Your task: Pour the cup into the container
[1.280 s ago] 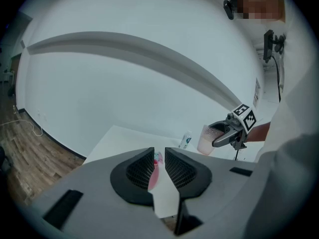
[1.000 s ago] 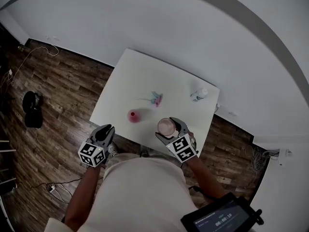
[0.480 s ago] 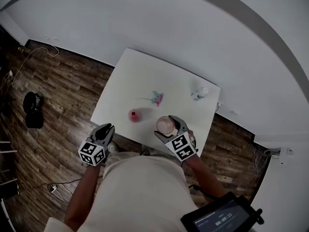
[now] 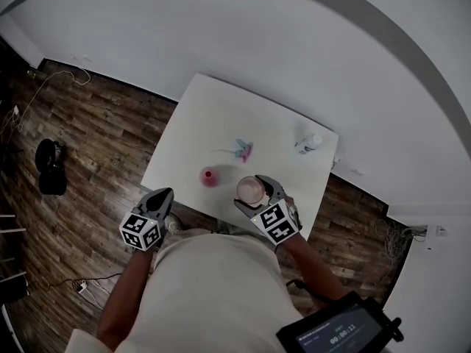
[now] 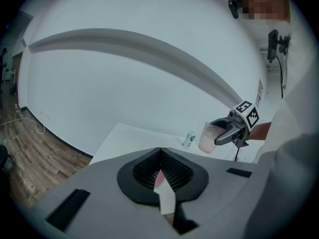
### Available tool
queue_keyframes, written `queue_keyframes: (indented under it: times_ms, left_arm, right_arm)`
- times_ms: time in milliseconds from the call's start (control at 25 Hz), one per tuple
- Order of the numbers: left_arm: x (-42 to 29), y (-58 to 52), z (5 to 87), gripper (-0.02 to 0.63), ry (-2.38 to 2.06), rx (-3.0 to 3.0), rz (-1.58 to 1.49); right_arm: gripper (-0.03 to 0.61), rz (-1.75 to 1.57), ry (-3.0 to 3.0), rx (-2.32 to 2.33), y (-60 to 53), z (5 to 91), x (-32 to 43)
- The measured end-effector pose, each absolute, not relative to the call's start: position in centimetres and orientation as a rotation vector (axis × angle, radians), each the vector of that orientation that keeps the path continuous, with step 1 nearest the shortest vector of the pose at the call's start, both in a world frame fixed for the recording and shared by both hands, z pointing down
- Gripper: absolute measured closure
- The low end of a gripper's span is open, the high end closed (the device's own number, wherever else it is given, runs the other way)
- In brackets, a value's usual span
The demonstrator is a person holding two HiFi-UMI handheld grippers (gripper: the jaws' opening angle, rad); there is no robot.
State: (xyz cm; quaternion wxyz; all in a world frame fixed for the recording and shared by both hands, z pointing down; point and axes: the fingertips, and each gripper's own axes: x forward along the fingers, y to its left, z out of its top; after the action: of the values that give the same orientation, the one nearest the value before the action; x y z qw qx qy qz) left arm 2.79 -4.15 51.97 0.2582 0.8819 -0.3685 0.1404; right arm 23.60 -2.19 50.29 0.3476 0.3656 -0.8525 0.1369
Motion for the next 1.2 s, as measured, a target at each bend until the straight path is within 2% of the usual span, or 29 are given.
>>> queue_keyframes:
  times_ms: [1200]
  left_arm:
    - [-1.6,-7.3,52.7,0.603,-0.871,2.442,0.511]
  right_arm:
    - [0.193,0.445,-2.064,0.886,-3.0,54.6,18.4]
